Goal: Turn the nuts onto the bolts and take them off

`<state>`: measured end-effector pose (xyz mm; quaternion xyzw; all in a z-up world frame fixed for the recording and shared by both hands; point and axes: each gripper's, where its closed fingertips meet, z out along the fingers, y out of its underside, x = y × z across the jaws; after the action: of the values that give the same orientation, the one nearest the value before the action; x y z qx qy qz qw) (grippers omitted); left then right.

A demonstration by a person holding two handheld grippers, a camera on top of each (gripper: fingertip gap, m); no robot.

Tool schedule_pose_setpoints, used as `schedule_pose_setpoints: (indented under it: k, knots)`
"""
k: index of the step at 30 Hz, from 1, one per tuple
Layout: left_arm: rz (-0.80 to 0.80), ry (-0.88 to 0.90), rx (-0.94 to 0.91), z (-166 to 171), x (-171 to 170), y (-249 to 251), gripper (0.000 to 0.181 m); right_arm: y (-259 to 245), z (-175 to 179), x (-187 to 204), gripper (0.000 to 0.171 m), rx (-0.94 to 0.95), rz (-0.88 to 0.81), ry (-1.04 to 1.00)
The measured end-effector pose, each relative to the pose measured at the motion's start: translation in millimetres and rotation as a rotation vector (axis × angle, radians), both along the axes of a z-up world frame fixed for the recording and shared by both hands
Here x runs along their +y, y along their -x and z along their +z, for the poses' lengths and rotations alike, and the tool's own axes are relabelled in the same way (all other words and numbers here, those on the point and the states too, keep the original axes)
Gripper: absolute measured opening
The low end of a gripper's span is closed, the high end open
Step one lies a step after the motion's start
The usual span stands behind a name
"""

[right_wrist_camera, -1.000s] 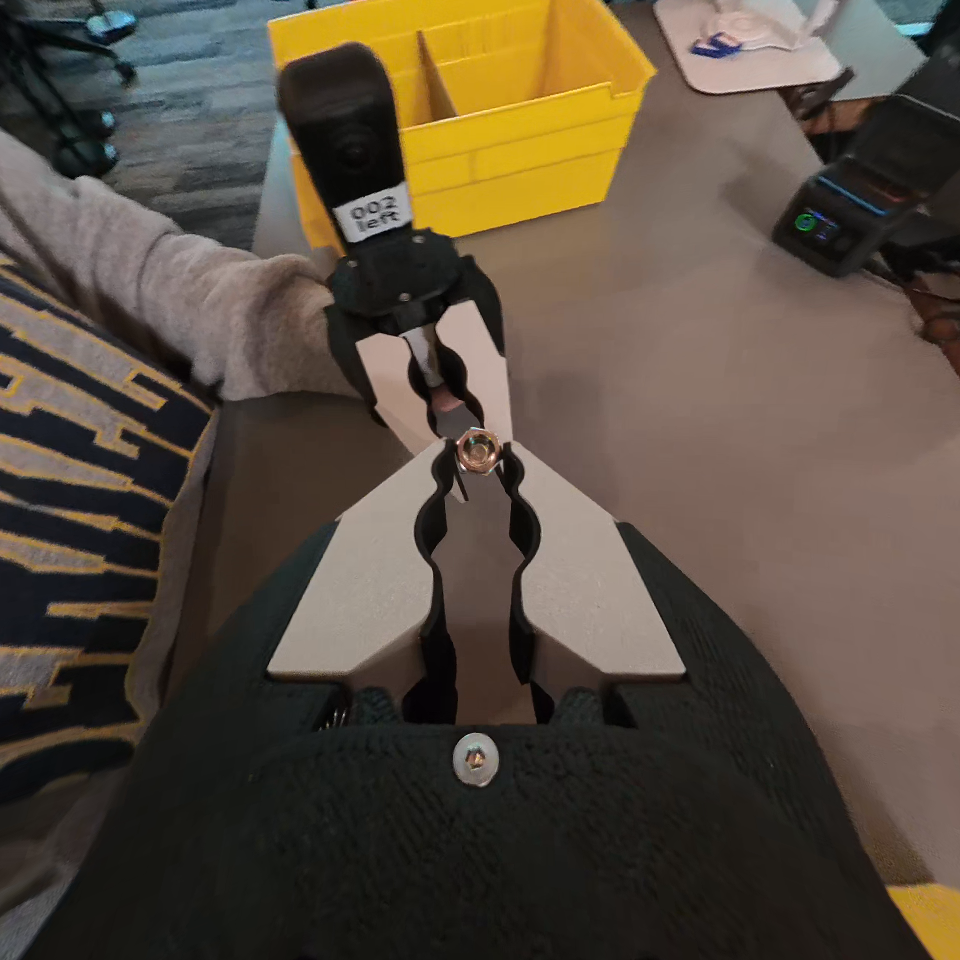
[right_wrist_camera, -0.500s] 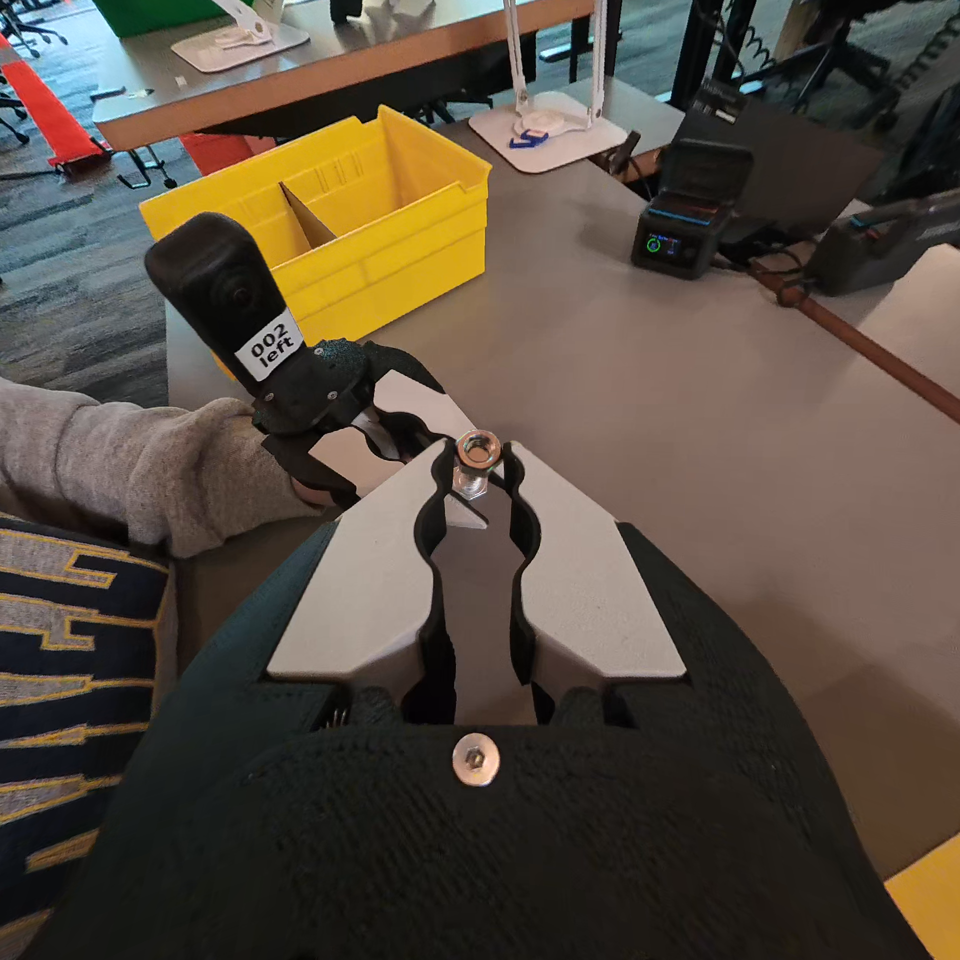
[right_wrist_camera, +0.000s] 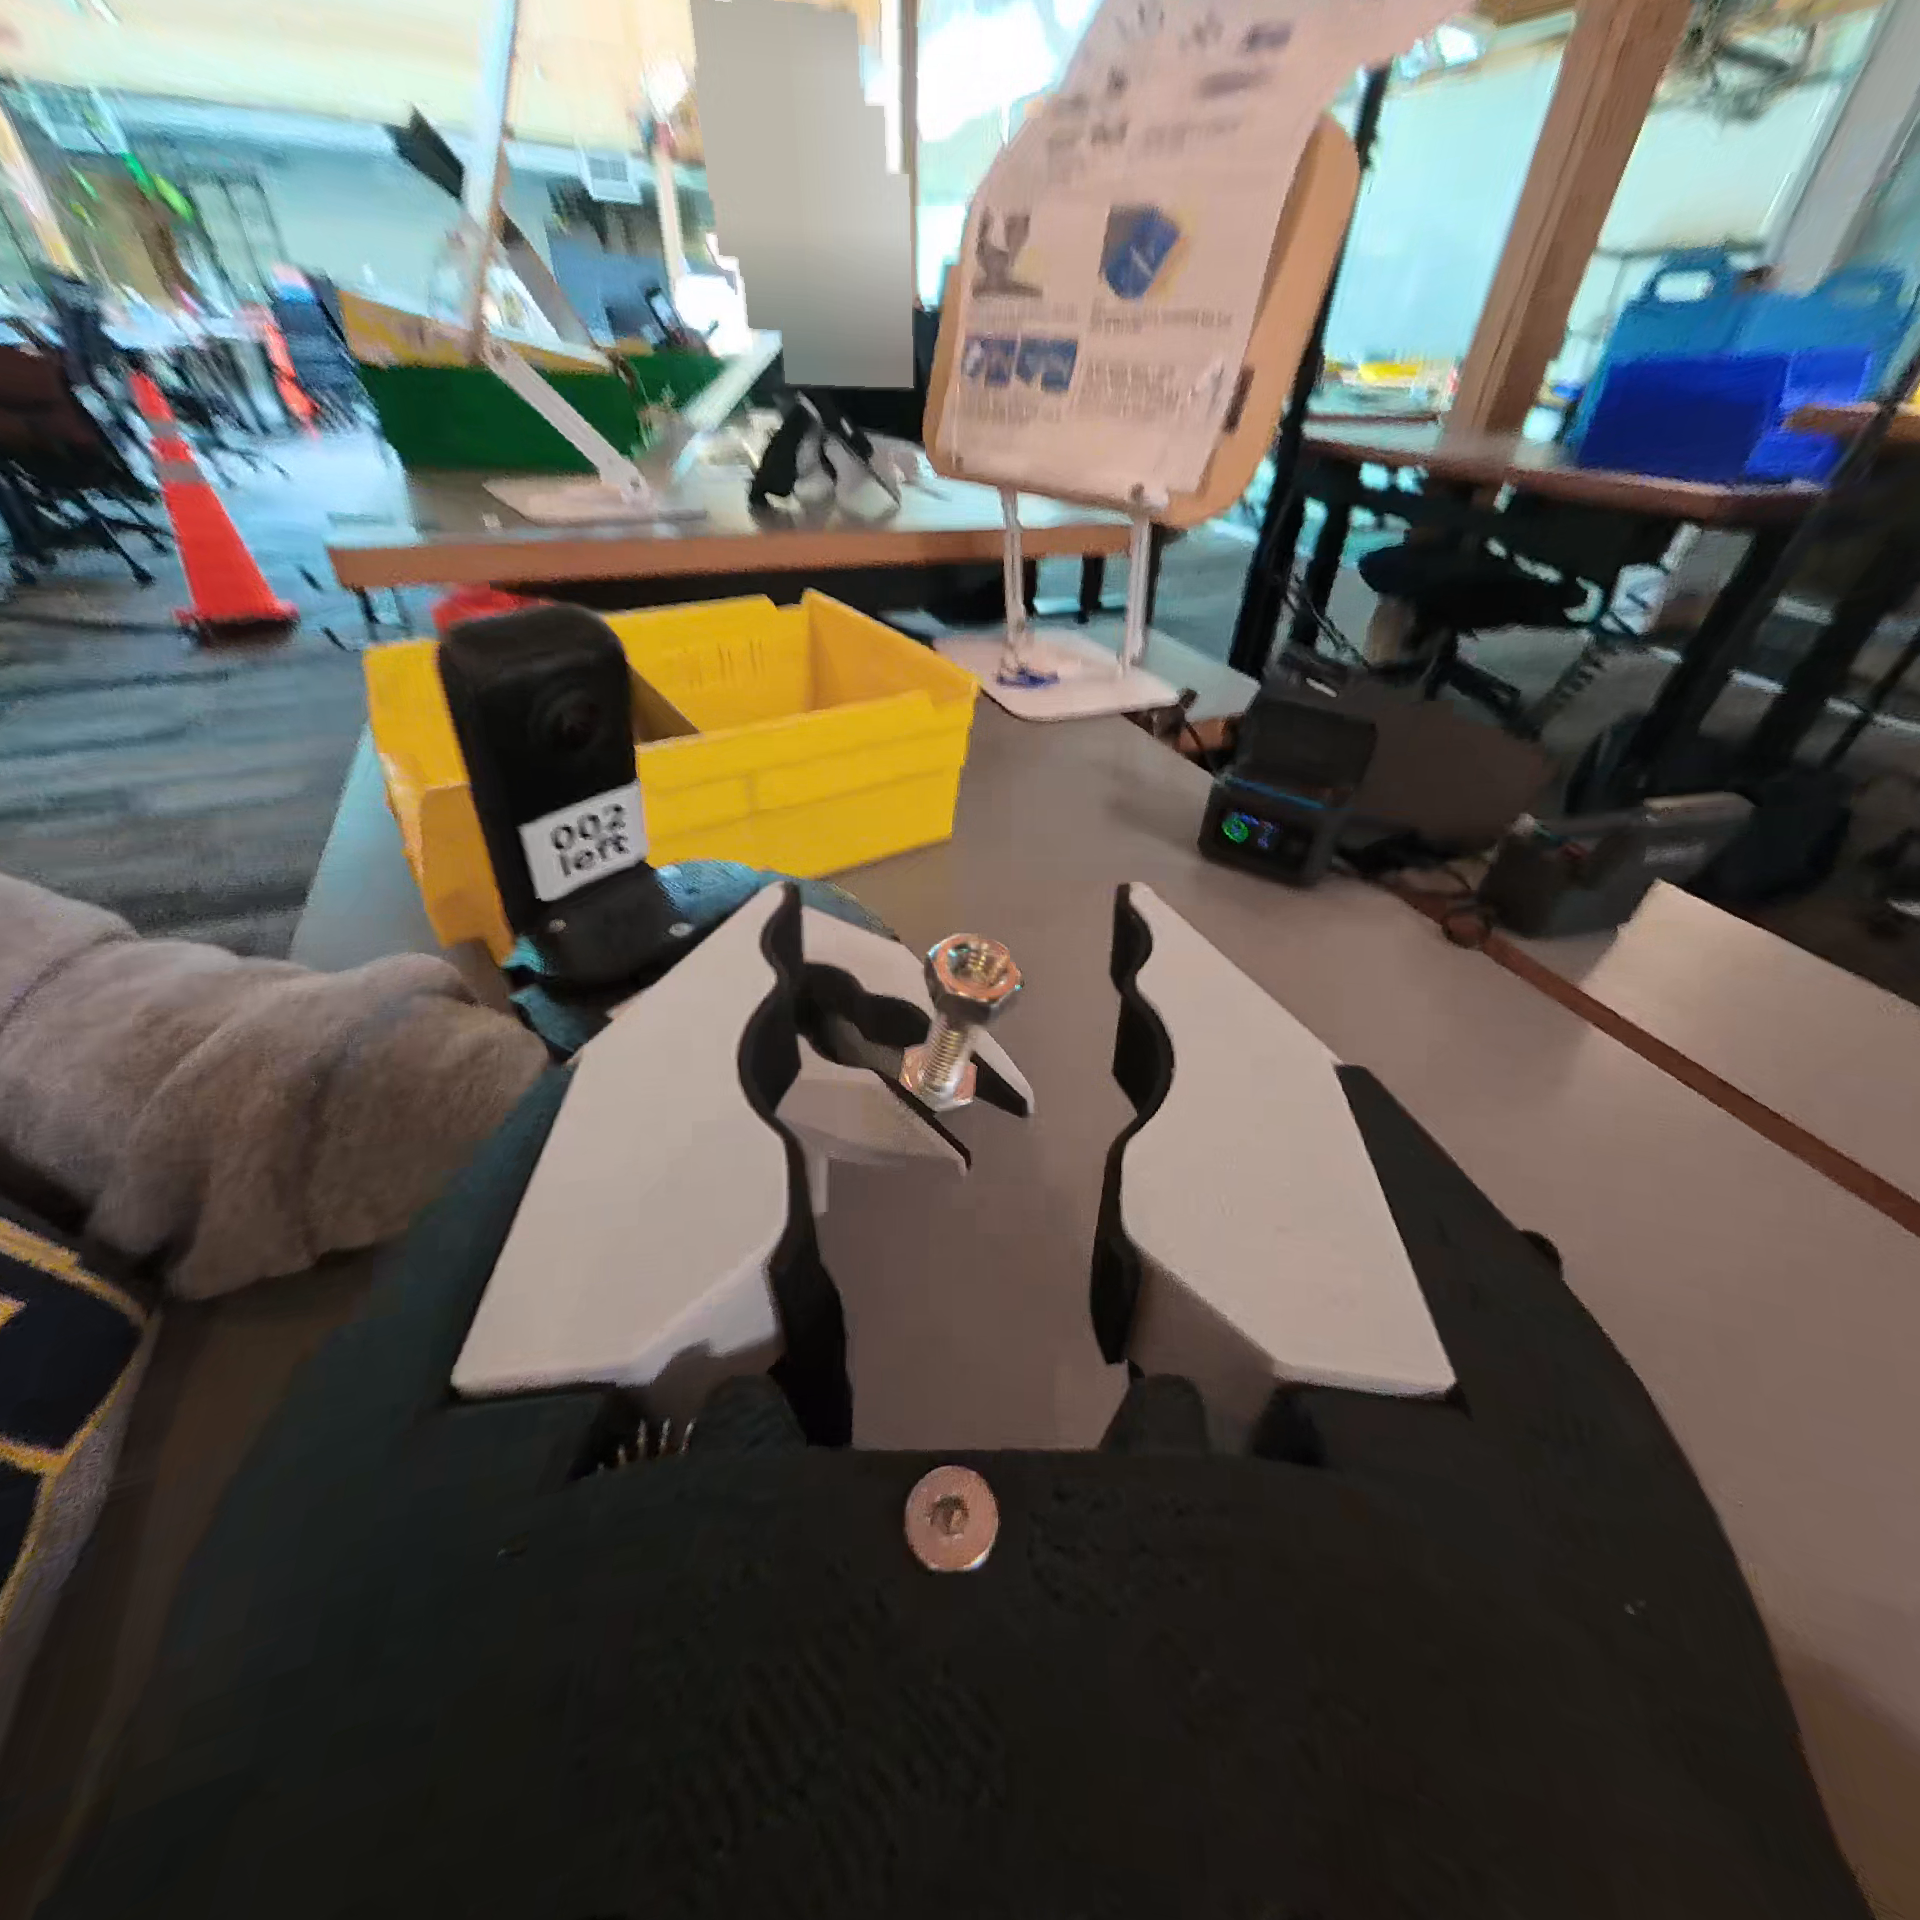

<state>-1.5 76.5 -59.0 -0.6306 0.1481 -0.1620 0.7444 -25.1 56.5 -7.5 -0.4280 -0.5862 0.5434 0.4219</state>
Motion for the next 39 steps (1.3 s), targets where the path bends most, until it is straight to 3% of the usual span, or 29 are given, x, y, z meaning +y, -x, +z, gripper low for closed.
schedule_pose_setpoints:
  k: [5, 10, 18, 22, 28, 33, 39]
  knots:
    - [-0.031, -0.012, -0.026, 3, -2, -2, 0.016, 2, 2, -22, 0.077, 0.09, 0.131, 0.129]
    - [0.023, -0.006, -0.064, 4, -1, 13, 0.016, -5, -2, -24, 0.075, 0.102, 0.145, 0.105]
    - [-0.024, -0.01, -0.041, 5, -2, 4, 0.015, 5, -1, -28, 0.078, 0.114, 0.191, 0.167]
    - [0.027, -0.041, -0.166, 15, -7, 34, 0.016, -1, 3, -18, 0.072, 0.147, 0.182, 0.242]
    - [-0.115, 0.01, -0.083, 7, -6, 0, 0.016, 17, -1, -27, 0.076, 0.098, 0.218, 0.216]
    - [-0.001, 0.001, -0.116, 9, -3, 25, 0.016, 7, -12, -17, 0.074, 0.043, 0.195, 0.204]
    - [-0.053, -0.004, -0.109, 8, -2, 13, 0.016, 16, -7, -12, 0.073, 0.052, 0.175, 0.216]
